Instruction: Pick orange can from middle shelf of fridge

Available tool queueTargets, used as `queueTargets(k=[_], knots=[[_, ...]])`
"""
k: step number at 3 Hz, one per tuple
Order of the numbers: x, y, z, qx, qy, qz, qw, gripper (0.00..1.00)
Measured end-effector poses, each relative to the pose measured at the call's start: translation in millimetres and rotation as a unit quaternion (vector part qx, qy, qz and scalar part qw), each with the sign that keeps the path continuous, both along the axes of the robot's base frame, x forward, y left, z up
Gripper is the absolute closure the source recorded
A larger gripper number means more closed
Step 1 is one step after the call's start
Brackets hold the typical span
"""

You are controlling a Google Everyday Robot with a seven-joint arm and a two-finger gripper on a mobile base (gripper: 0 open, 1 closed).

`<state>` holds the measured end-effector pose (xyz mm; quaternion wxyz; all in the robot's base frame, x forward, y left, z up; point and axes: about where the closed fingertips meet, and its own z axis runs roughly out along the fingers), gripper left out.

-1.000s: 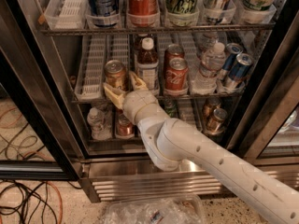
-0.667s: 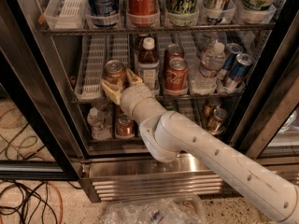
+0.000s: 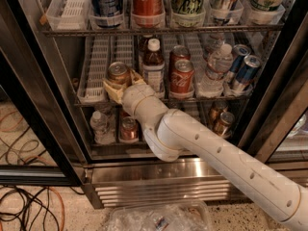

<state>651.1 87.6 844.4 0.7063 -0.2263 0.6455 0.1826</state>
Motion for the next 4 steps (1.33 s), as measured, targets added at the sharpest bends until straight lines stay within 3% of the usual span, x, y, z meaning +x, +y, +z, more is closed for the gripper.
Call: queueTargets(k=[2, 4], knots=[[0, 0, 0, 0.000, 0.000, 0.000, 1.0000, 1.00], [1, 5, 41, -0.001, -0.030, 0.004, 0.9995, 1.00]])
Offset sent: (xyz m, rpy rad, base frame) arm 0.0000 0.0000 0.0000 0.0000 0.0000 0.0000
